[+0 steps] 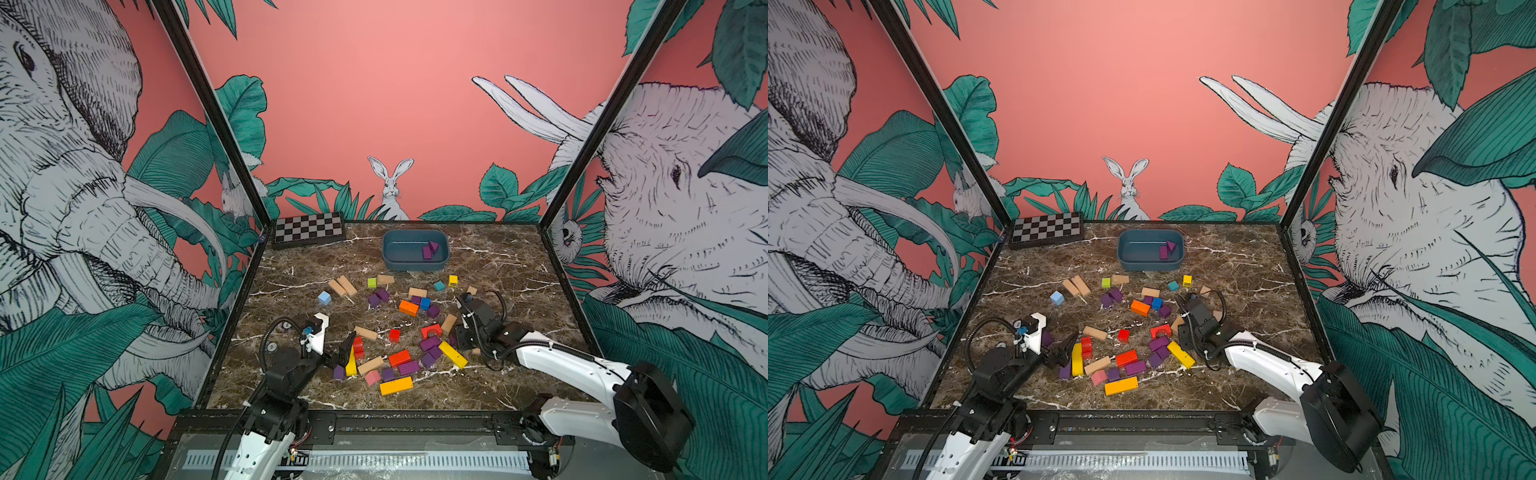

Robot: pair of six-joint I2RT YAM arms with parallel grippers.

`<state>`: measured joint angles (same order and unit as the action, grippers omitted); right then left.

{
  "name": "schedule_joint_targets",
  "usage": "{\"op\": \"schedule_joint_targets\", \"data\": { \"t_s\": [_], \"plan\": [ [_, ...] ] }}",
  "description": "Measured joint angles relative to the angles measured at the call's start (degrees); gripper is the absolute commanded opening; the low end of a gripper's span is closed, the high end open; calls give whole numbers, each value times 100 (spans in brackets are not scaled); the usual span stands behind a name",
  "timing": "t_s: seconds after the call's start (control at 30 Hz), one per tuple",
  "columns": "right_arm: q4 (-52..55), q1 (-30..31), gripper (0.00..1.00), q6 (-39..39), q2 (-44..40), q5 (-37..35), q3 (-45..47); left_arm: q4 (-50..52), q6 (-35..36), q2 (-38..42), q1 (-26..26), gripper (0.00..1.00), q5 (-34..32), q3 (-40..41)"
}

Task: Pick purple bricks into the storage bin
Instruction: Pick up the building block from the center of the board.

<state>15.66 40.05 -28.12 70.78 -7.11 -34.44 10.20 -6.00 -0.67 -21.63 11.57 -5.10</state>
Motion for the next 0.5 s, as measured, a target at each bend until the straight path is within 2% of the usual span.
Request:
{"op": "schedule_joint_targets", "data": {
  "t_s": [0.27, 0.5],
  "plan": [
    [-216, 98, 49, -153, 743, -7, 0, 0, 0, 0, 0, 99, 39, 0],
    [-308, 114, 30, -271, 931, -63, -7, 0, 0, 0, 0, 99, 61, 0]
  ]
}}
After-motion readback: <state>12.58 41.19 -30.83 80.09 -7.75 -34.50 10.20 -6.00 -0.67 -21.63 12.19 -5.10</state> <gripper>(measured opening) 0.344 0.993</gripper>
